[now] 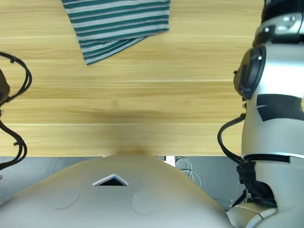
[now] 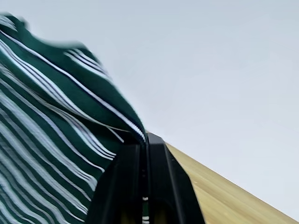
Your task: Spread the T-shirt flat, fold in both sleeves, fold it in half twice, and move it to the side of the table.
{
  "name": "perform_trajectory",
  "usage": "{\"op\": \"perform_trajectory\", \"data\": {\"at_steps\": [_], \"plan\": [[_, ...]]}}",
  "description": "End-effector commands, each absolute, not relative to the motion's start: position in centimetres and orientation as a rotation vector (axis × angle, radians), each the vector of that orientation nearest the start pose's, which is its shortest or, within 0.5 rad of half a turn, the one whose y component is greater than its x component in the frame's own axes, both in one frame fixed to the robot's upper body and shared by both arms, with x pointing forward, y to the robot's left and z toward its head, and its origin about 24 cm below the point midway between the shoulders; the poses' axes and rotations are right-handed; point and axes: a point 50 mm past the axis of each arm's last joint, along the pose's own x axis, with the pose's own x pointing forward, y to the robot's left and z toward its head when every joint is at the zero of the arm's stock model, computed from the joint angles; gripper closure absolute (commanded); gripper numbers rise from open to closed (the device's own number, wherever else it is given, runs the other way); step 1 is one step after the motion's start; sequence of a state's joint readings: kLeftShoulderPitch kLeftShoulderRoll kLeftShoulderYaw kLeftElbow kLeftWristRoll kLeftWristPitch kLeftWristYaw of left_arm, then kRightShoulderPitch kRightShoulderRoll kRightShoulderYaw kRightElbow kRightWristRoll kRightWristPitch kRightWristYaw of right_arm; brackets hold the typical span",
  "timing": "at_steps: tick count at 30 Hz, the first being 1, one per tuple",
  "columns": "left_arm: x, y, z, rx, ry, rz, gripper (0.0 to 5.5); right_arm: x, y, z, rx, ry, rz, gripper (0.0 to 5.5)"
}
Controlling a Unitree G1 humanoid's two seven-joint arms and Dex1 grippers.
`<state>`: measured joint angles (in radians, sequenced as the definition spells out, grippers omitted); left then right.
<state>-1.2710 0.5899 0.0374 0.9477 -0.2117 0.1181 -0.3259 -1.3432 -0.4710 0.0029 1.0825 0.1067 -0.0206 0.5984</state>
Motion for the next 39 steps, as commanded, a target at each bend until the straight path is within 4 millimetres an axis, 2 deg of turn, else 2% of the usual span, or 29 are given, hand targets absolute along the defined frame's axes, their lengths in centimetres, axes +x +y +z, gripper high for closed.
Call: {"op": "perform_trajectory", "data": {"at_steps": [1,4,8,10,12,15,17,19,20,23,27,30,31,33,35,37,39], "plan": [[39.4,23.5,39.7,0.243,-0.476,0.087,5.49,41.0,-16.1,37.6,-0.356,-0.417,0.286,5.50],[39.9,23.4,38.4,0.251,-0.449,0.062,5.49,41.7,-16.2,35.1,-0.359,-0.342,0.301,5.50],[40.9,22.4,35.8,0.284,-0.379,-0.024,5.49,42.6,-16.2,30.2,-0.392,-0.208,0.356,5.50],[41.4,21.9,33.8,0.301,-0.330,-0.090,5.49,42.8,-16.0,27.8,-0.402,-0.148,0.394,5.50],[41.9,21.6,30.5,0.323,-0.247,-0.160,5.49,42.8,-16.0,24.8,-0.408,-0.080,0.449,5.50],[42.0,21.4,24.2,0.328,-0.113,-0.293,5.49,42.2,-16.6,20.4,-0.399,0.011,0.555,5.50],[41.0,21.4,19.9,0.282,-0.051,-0.494,5.49,41.3,-17.5,18.1,-0.374,0.032,0.650,5.50],[39.0,22.3,17.7,0.160,-0.056,-0.756,5.49,40.1,-18.9,16.5,-0.358,0.024,0.770,5.50],[37.9,22.7,17.3,0.113,-0.070,-0.862,5.49,39.3,-19.6,15.9,-0.359,0.020,0.837,5.50],[32.3,24.2,15.8,0.021,-0.073,-1.130,5.49,35.8,-22.6,13.8,-0.395,0.005,1.092,5.50],[22.9,25.2,12.9,-0.047,0.041,-1.305,5.49,28.5,-25.9,12.5,-0.481,0.014,1.335,5.50],[17.4,24.8,11.6,-0.066,0.137,-1.364,5.49,22.7,-26.0,10.4,-0.516,0.115,1.454,5.50],[16.1,24.5,10.8,-0.049,0.191,-1.374,5.49,21.1,-26.0,9.7,-0.526,0.151,1.476,5.50],[14.0,23.7,7.0,0.088,0.348,-1.368,5.49,17.4,-25.3,8.1,-0.566,0.244,1.539,5.50],[12.2,23.0,3.1,0.216,0.475,-1.374,5.49,14.7,-24.8,6.3,-0.613,0.364,1.598,5.50],[10.3,23.1,0.2,0.355,0.584,-1.388,5.49,13.2,-24.9,4.1,-0.678,0.473,1.599,5.50],[10.1,23.8,-1.1,0.451,0.614,-1.325,5.17,12.9,-25.6,2.7,-0.720,0.550,1.563,5.09]]}}
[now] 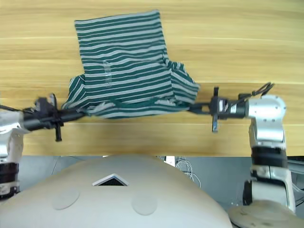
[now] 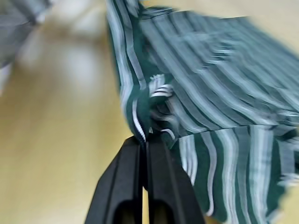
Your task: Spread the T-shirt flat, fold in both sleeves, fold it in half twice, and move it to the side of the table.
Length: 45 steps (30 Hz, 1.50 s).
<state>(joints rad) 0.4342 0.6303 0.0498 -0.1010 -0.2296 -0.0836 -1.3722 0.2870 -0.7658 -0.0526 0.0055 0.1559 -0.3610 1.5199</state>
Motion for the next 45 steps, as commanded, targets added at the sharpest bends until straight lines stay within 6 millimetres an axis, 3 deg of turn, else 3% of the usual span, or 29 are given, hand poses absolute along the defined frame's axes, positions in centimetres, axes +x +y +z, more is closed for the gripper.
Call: {"op": "perform_trajectory", "data": {"at_steps": [1,5,9,11,15,18,22,25,28,30,33,36,39,42,45], "plan": [[10.3,24.2,-1.4,0.490,0.595,-1.284,5.00,12.9,-26.0,2.3,-0.734,0.571,1.543,4.91],[10.7,23.7,-0.4,0.571,0.437,-1.219,4.35,13.0,-27.6,2.4,-0.625,0.595,1.520,4.20],[10.1,25.2,0.4,0.543,0.426,-1.160,3.75,15.2,-31.3,2.8,-0.560,0.630,1.378,3.57],[9.4,26.4,1.2,0.452,0.474,-1.153,3.41,16.6,-32.2,4.7,-0.437,0.545,1.342,3.19],[8.5,27.4,3.7,0.284,0.460,-1.177,3.41,21.4,-33.7,9.0,-0.226,0.279,1.190,3.19],[9.5,28.0,5.1,0.298,0.421,-1.173,3.41,24.9,-31.0,9.0,-0.220,0.216,1.224,3.19],[11.3,30.2,6.6,0.346,0.387,-1.119,3.41,29.5,-22.9,6.6,-0.327,0.251,1.335,3.19],[14.5,31.1,9.0,0.320,0.181,-0.966,3.41,30.7,-18.0,4.6,-0.387,0.313,1.441,3.19],[16.8,30.4,10.2,0.276,0.030,-0.864,3.41,31.1,-14.7,2.8,-0.438,0.391,1.499,3.19],[17.3,29.1,10.0,0.292,-0.008,-0.843,3.41,31.2,-13.8,1.3,-0.506,0.487,1.454,3.19],[17.8,26.9,10.1,0.308,-0.064,-0.787,3.41,31.3,-14.3,-1.0,-0.736,0.609,1.312,3.19],[18.7,25.7,10.0,0.307,-0.075,-0.752,3.41,33.3,-13.6,-0.5,-0.857,0.523,1.032,3.19],[20.0,25.0,9.7,0.290,-0.071,-0.689,3.41,35.3,-12.4,1.2,-0.879,0.410,0.838,3.19],[21.4,23.6,8.7,0.310,-0.053,-0.654,3.41,36.0,-10.9,3.2,-0.770,0.282,0.881,3.19],[22.2,22.4,7.2,0.318,-0.025,-0.691,3.41,35.1,-11.3,4.2,-0.654,0.203,1.097,3.19]]}}
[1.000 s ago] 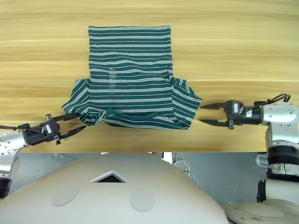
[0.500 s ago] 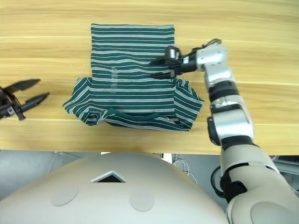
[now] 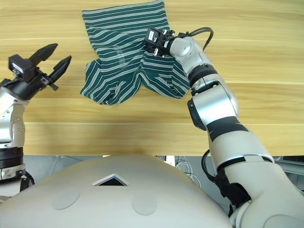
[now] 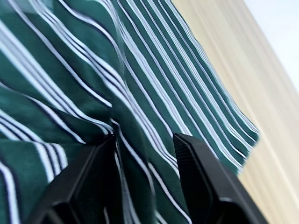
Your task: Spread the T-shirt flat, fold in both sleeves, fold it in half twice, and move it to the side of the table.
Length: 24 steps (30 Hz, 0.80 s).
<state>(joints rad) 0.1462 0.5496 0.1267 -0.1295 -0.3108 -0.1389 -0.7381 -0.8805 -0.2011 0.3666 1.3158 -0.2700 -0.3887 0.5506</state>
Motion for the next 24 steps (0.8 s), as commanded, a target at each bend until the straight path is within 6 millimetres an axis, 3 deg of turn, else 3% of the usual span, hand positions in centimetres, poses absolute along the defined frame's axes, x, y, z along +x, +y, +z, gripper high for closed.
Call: {"op": "perform_trajectory", "data": {"at_steps": [1,7,14,18,24], "plan": [[22.7,22.2,6.8,0.323,-0.016,-0.695,3.41,34.7,-11.9,4.2,-0.636,0.198,1.161,3.19],[27.0,19.1,5.3,0.359,0.006,-0.704,3.41,31.8,-17.3,3.6,-0.676,0.245,1.382,3.19],[29.8,13.2,4.8,0.397,-0.036,-0.794,3.41,28.9,-20.1,2.9,-0.664,0.190,1.381,3.19],[32.1,11.4,3.5,0.431,0.066,-0.815,3.41,27.2,-20.0,2.4,-0.639,0.190,1.440,3.19],[33.7,13.3,1.0,0.463,0.275,-0.751,3.41,25.1,-17.9,2.4,-0.598,0.124,1.516,3.19]]}}
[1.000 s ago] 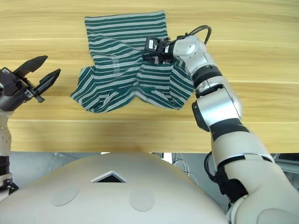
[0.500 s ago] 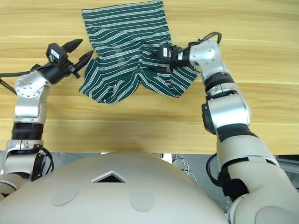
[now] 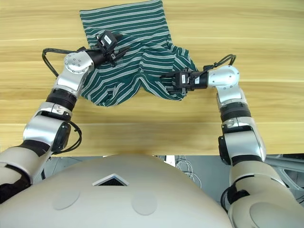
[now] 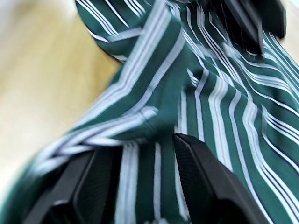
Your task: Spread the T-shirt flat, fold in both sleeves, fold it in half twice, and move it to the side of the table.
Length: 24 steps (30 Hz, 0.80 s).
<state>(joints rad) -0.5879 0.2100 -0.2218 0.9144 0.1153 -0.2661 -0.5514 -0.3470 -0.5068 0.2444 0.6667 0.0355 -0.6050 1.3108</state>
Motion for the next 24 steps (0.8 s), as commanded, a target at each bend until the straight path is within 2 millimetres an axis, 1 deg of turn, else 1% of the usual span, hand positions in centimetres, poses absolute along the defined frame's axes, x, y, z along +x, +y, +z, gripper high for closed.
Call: {"op": "perform_trajectory", "data": {"at_steps": [1,5,7,9,10,13,16,18,19,20,22,24], "plan": [[33.7,13.6,0.8,0.472,0.293,-0.748,3.41,24.9,-17.8,2.6,-0.593,0.116,1.521,3.19],[33.3,14.8,-0.4,0.475,0.367,-0.721,3.41,24.0,-17.9,2.9,-0.598,0.125,1.553,3.19],[33.2,15.3,-0.4,0.460,0.374,-0.729,3.41,22.5,-17.9,2.2,-0.629,0.167,1.622,3.19],[33.3,15.8,-0.1,0.458,0.361,-0.749,3.41,20.6,-18.3,1.4,-0.657,0.243,1.711,3.19],[33.4,16.3,0.3,0.457,0.351,-0.748,3.41,20.1,-18.7,1.1,-0.672,0.280,1.736,3.19],[33.9,17.7,1.7,0.414,0.307,-0.769,3.41,19.2,-20.2,0.4,-0.707,0.402,1.766,3.19],[34.1,18.5,3.4,0.341,0.251,-0.867,3.41,19.1,-21.6,-0.7,-0.776,0.503,1.734,3.19],[34.3,19.0,4.5,0.283,0.217,-0.919,3.41,19.5,-22.3,-1.2,-0.816,0.540,1.696,3.19],[34.3,19.1,4.9,0.260,0.196,-0.946,3.41,19.8,-22.8,-1.1,-0.824,0.555,1.677,3.19],[34.2,19.0,5.2,0.231,0.172,-0.984,3.41,20.3,-23.3,-0.7,-0.827,0.557,1.660,3.19],[34.1,18.1,5.8,0.205,0.110,-1.051,3.41,21.6,-23.4,0.6,-0.777,0.497,1.631,3.19],[33.9,16.6,6.0,0.205,0.051,-1.117,3.41,22.7,-22.8,2.5,-0.656,0.398,1.630,3.19]]}}
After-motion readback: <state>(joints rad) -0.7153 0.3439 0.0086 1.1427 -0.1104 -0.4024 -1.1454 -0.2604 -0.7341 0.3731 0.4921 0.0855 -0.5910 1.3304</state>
